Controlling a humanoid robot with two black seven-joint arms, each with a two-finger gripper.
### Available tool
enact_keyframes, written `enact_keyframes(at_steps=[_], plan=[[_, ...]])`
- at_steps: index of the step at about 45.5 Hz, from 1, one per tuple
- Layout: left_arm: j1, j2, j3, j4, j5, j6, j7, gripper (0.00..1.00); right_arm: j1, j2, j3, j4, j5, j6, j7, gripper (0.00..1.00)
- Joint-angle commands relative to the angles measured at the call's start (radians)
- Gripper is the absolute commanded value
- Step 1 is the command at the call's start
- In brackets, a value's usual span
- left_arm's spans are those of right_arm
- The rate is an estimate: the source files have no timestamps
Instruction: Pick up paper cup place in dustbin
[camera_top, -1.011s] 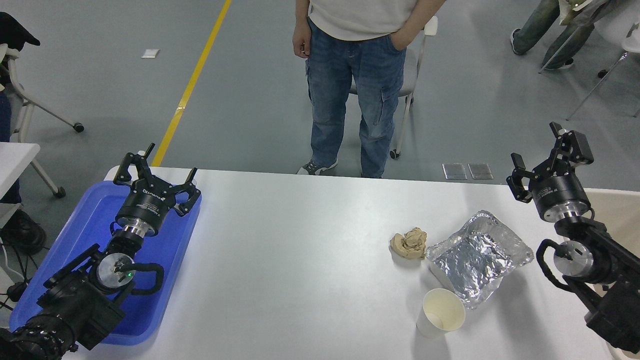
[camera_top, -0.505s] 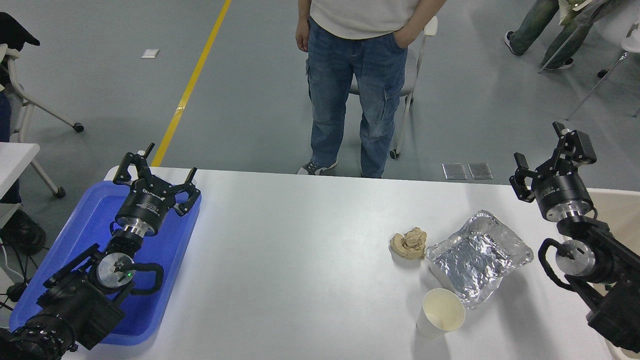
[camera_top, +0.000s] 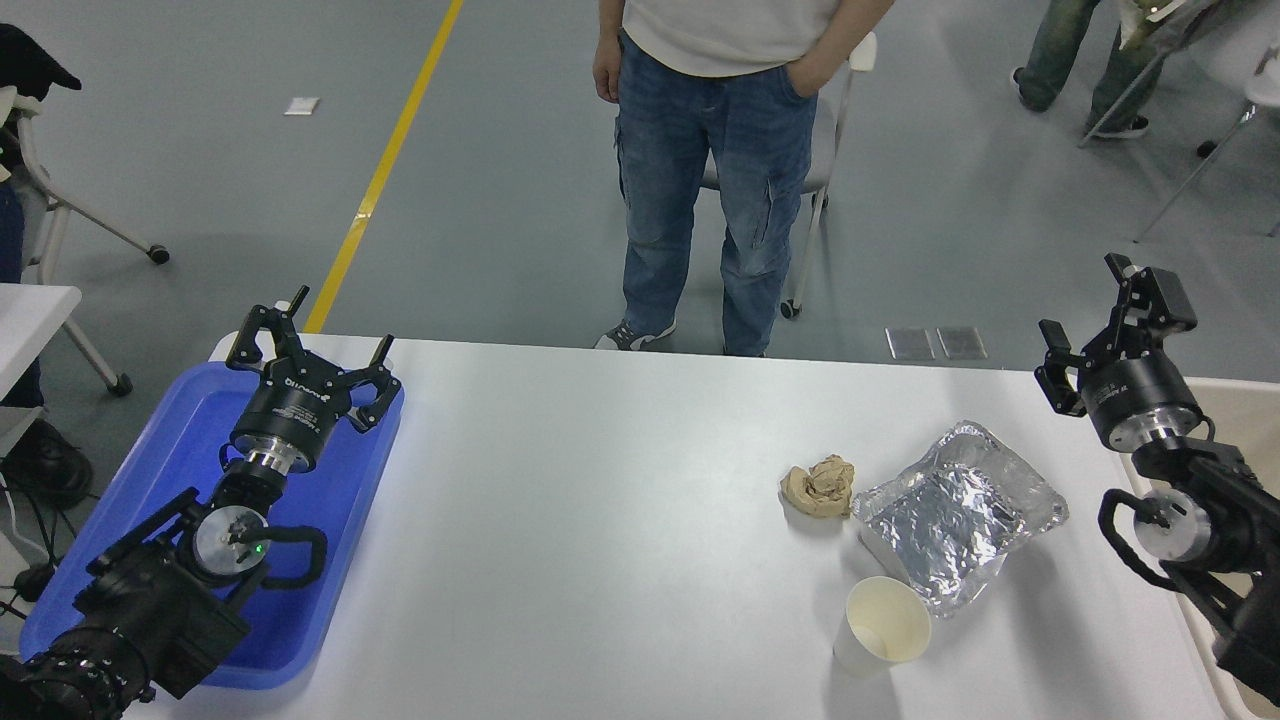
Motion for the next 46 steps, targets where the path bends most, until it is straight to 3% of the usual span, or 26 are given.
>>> enact_keyframes(at_steps=[1,13,30,35,46], plan=[[0.0,0.0,-0.001,0.0,0.0,0.0,0.0,1.0,0.098,-0.123,-0.341,-0.003,0.009,0.002,0.002,1.0],[0.0,0.0,-0.001,0.0,0.0,0.0,0.0,1.0,0.397,-0.242,-0.862,0.032,0.009,0.014,0.002,1.0],[0.0,0.0,-0.001,0.0,0.0,0.0,0.0,1.0,0.885,-0.308,-1.588,0.223,0.006,0.103,-0.001,1.0],[0.0,0.0,-0.001,0.0,0.0,-0.001,0.0,1.0,1.082,-0.287,-1.798,0.27,0.006,0.259,-0.001,1.0],[0.0,0.0,0.0,0.0,0.0,-0.001,0.0,1.0,1.367,-0.118,-2.115,0.321,-0.034,0.574,-0.004,1.0]])
